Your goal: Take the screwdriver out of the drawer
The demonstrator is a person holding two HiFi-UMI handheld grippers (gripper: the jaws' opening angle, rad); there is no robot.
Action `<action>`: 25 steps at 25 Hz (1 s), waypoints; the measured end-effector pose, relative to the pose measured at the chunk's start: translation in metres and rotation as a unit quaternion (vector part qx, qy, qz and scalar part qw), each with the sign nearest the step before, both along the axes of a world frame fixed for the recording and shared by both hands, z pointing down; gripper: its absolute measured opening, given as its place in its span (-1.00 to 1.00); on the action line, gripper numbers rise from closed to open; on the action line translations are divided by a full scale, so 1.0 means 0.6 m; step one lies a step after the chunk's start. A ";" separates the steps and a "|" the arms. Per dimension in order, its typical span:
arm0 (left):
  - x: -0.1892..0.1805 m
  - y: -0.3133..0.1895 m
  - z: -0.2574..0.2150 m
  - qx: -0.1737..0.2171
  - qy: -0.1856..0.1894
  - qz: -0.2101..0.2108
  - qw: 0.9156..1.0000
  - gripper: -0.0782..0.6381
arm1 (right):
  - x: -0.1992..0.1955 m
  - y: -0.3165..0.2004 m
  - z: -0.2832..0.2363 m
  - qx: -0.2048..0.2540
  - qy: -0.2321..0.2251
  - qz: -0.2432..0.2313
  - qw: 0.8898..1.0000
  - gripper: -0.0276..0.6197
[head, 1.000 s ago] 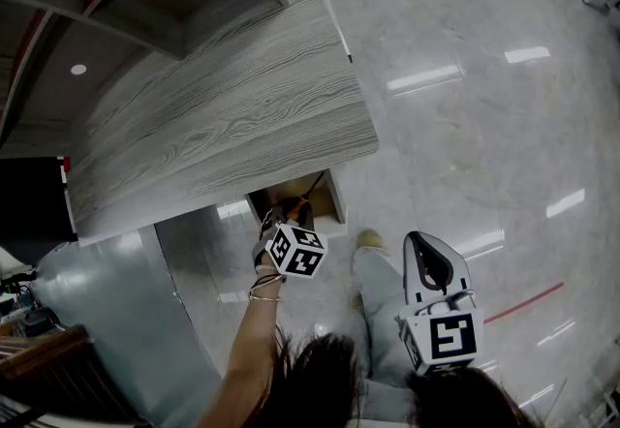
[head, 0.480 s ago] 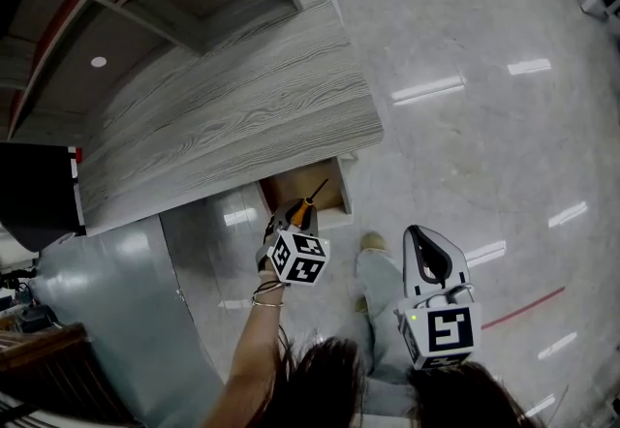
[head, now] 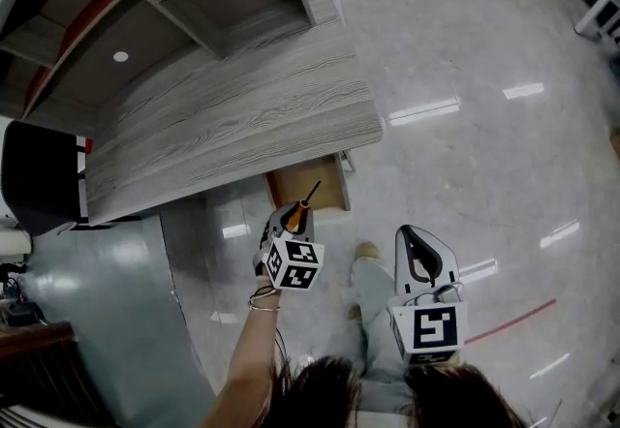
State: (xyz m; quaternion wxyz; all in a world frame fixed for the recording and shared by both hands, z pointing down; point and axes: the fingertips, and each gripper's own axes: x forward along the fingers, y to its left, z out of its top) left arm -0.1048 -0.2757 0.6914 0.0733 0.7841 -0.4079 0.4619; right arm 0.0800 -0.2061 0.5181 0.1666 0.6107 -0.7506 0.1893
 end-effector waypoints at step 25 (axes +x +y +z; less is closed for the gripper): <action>-0.036 0.099 -0.286 0.105 0.134 -0.085 0.982 -0.55 | -0.060 0.081 -0.186 0.100 0.086 -0.040 0.990 -0.83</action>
